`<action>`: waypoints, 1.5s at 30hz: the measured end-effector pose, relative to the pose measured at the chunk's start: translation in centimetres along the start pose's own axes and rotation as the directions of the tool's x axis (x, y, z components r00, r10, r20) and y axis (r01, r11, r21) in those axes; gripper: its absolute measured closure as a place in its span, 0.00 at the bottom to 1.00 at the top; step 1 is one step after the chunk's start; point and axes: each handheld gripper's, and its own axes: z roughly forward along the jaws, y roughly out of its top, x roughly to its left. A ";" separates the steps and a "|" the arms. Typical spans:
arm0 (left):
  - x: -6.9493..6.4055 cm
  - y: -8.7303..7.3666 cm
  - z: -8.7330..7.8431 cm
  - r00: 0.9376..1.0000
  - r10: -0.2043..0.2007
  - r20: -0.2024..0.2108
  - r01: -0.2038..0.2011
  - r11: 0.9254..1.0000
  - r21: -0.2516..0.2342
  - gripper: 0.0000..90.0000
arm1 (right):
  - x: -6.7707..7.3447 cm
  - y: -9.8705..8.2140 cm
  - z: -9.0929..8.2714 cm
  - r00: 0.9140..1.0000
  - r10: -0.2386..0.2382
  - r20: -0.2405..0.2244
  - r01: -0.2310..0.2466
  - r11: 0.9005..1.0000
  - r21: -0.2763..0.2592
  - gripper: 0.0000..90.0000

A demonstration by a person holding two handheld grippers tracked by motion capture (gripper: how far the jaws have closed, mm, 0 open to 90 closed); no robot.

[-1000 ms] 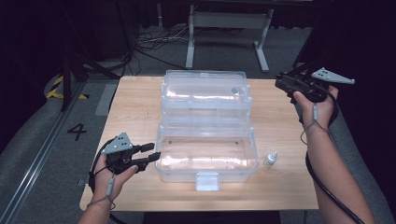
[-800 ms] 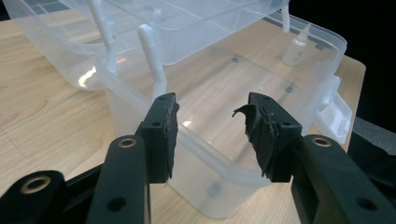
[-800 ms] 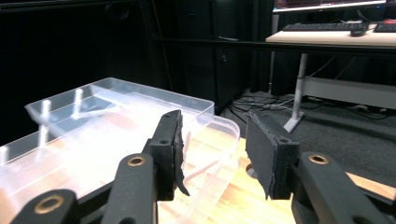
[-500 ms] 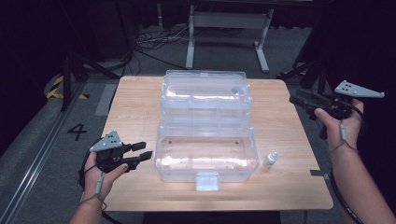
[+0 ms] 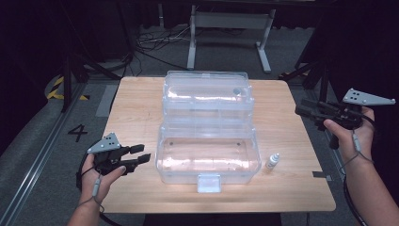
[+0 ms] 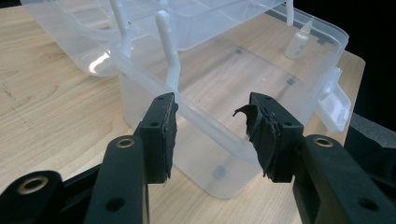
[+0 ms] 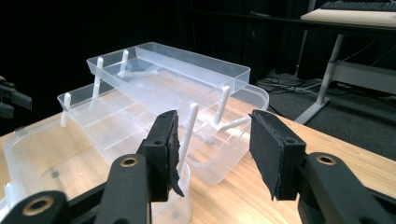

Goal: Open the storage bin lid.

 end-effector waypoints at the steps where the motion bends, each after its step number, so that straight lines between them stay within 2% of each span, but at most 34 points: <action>1: 0.0 -0.1 -0.1 1.000 -0.002 -0.003 0.002 1.000 0.002 0.59 | 0.0 0.1 0.0 1.000 -0.006 -0.006 0.006 1.000 0.012 0.59; 7: 0.1 -0.8 -0.7 0.999 -0.024 -0.026 0.024 1.000 0.011 0.58 | -0.1 0.7 0.1 0.998 -0.047 -0.049 0.052 0.994 0.097 0.59; 8: 0.1 -1.0 -1.0 0.998 -0.029 -0.047 0.030 1.000 0.005 0.58 | -0.1 0.8 0.2 0.996 -0.061 -0.059 0.068 0.991 0.116 0.59; 9: 0.1 -1.0 -1.0 0.998 -0.029 -0.047 0.030 1.000 0.005 0.59 | -0.1 0.8 0.2 0.996 -0.061 -0.059 0.068 0.991 0.116 0.59; 10: 0.1 -1.2 -1.1 0.997 -0.035 -0.062 0.035 0.999 -0.003 0.59 | 0.0 0.8 0.6 0.993 -0.084 -0.080 0.096 0.982 0.160 0.59; 12: 0.2 -1.5 -1.4 0.995 -0.056 -0.082 0.055 0.998 -0.015 0.59 | 0.1 0.9 1.0 0.990 -0.104 -0.094 0.121 0.971 0.206 0.59; 15: 0.3 -1.8 -1.8 0.992 -0.071 -0.104 0.069 0.997 -0.018 0.59 | 0.4 1.0 1.7 0.981 -0.159 -0.109 0.183 0.944 0.276 0.59; 16: 0.3 -1.8 -1.8 0.992 -0.071 -0.104 0.069 0.997 -0.018 0.59 | 0.4 1.0 1.7 0.981 -0.159 -0.109 0.183 0.944 0.276 0.59; 18: 0.3 -2.0 -1.9 0.990 -0.072 -0.120 0.071 0.997 -0.009 0.59 | 0.6 1.1 2.1 0.976 -0.178 -0.126 0.209 0.929 0.307 0.59; 21: 0.3 -2.2 -2.0 0.987 -0.079 -0.138 0.080 0.997 -0.002 0.59 | 0.7 1.3 2.7 0.971 -0.181 -0.154 0.224 0.913 0.341 0.60; 22: 0.3 -2.3 -2.1 0.987 -0.080 -0.141 0.081 0.997 0.001 0.59 | 0.7 1.4 2.9 0.969 -0.183 -0.166 0.232 0.904 0.360 0.60; 26: 0.4 -2.4 -2.2 0.984 -0.086 -0.155 0.088 0.996 0.006 0.58 | 0.8 1.5 3.6 0.961 -0.192 -0.197 0.258 0.876 0.407 0.59; 32: 0.5 -2.4 -2.1 0.984 -0.084 -0.160 0.087 0.996 0.014 0.58 | 1.0 1.5 4.6 0.953 -0.198 -0.231 0.287 0.836 0.468 0.59; 39: 0.6 -2.5 -2.0 0.983 -0.088 -0.162 0.093 0.995 0.025 0.58 | 1.4 1.2 6.3 0.935 -0.223 -0.276 0.345 0.753 0.561 0.59; 40: 0.6 -2.5 -2.0 0.983 -0.088 -0.162 0.093 0.995 0.025 0.58 | 1.4 1.2 6.3 0.935 -0.223 -0.276 0.345 0.753 0.561 0.59; 41: 0.6 -2.6 -2.0 0.983 -0.089 -0.162 0.094 0.995 0.025 0.58 | 1.5 1.2 6.4 0.935 -0.220 -0.279 0.346 0.744 0.571 0.59; 42: 0.6 -2.5 -2.0 0.983 -0.089 -0.161 0.095 0.995 0.026 0.58 | 1.7 1.1 6.8 0.932 -0.218 -0.289 0.353 0.729 0.587 0.59; 44: 0.6 -2.6 -2.0 0.983 -0.088 -0.160 0.094 0.995 0.029 0.58 | 1.8 1.1 7.1 0.929 -0.214 -0.300 0.360 0.709 0.607 0.59; 45: 0.6 -2.6 -2.0 0.983 -0.090 -0.161 0.096 0.995 0.030 0.58 | 1.9 1.0 7.2 0.931 -0.208 -0.300 0.356 0.705 0.614 0.58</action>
